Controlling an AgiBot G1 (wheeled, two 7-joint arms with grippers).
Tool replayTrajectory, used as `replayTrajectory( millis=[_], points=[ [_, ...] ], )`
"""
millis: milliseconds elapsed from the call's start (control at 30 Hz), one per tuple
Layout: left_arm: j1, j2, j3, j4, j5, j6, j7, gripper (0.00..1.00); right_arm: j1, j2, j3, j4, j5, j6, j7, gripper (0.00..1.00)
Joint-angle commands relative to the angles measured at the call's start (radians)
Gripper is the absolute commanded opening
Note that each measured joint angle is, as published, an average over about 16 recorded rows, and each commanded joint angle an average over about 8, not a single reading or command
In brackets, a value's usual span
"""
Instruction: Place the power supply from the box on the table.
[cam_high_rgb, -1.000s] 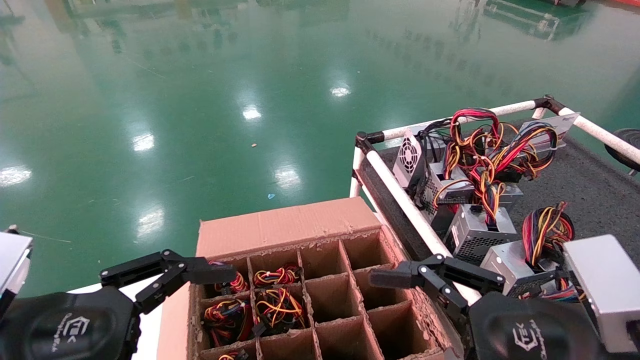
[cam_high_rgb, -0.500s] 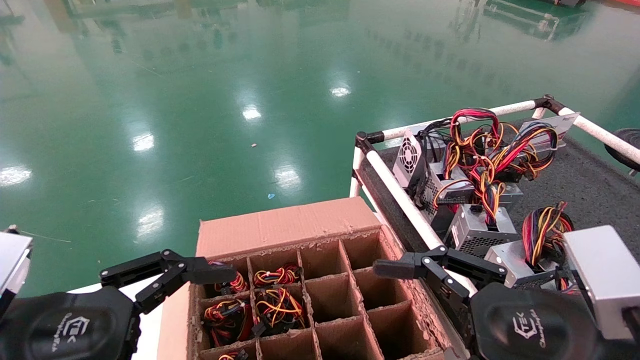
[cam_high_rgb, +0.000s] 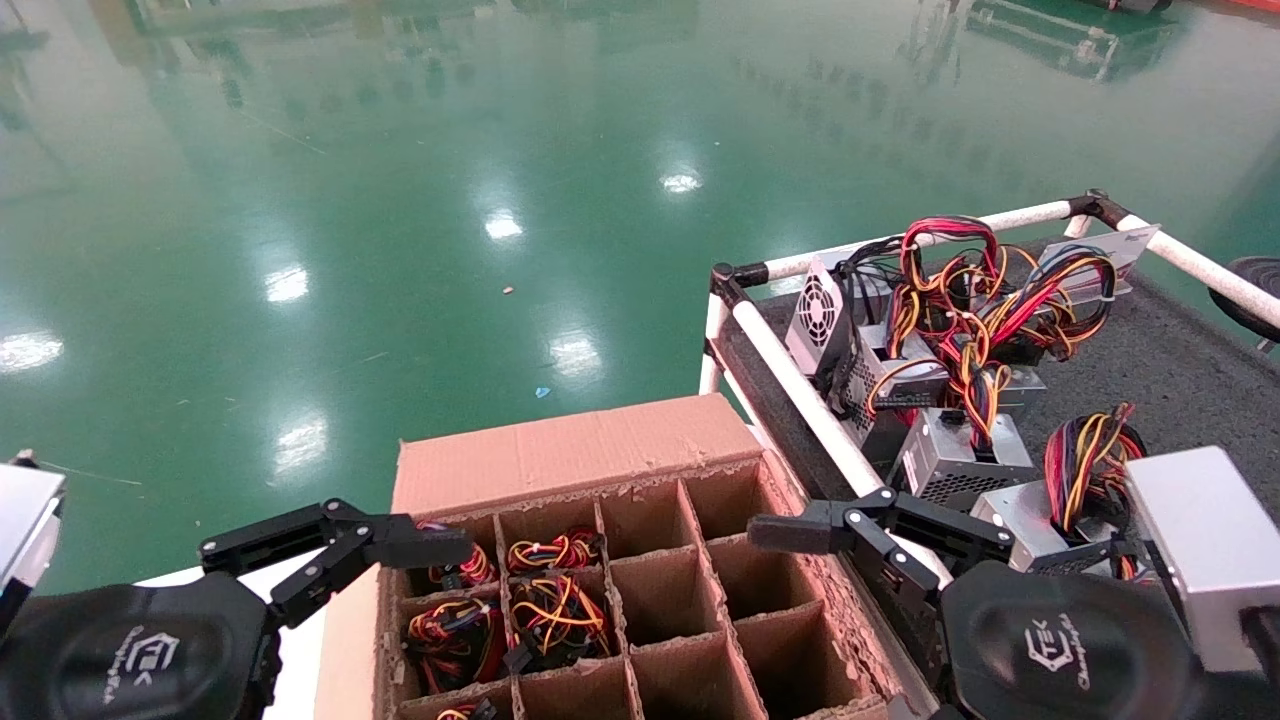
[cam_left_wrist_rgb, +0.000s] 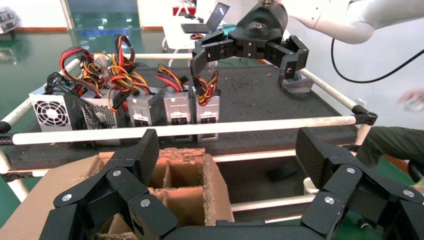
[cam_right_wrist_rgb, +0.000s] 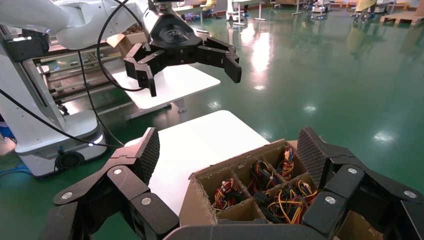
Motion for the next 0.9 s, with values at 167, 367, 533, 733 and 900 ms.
replayTrajectory(
  millis=[167, 367, 533, 733, 900],
  points=[
    [0.000, 0.000, 0.000, 0.000, 0.000, 0.000, 0.000, 1.00, 0.001, 0.000, 0.000, -0.001, 0.000, 0.000, 0.000, 1.00],
    [0.000, 0.000, 0.000, 0.000, 0.000, 0.000, 0.000, 1.00, 0.001, 0.000, 0.000, -0.001, -0.001, 0.001, -0.001, 1.00],
    [0.000, 0.000, 0.000, 0.000, 0.000, 0.000, 0.000, 1.00, 0.001, 0.000, -0.001, -0.002, -0.001, 0.001, -0.001, 1.00],
    [0.000, 0.000, 0.000, 0.000, 0.000, 0.000, 0.000, 1.00, 0.002, 0.000, -0.001, -0.002, -0.002, 0.001, -0.001, 1.00],
    [0.000, 0.000, 0.000, 0.000, 0.000, 0.000, 0.000, 1.00, 0.002, 0.000, -0.001, -0.003, -0.002, 0.001, -0.001, 1.00]
  ],
)
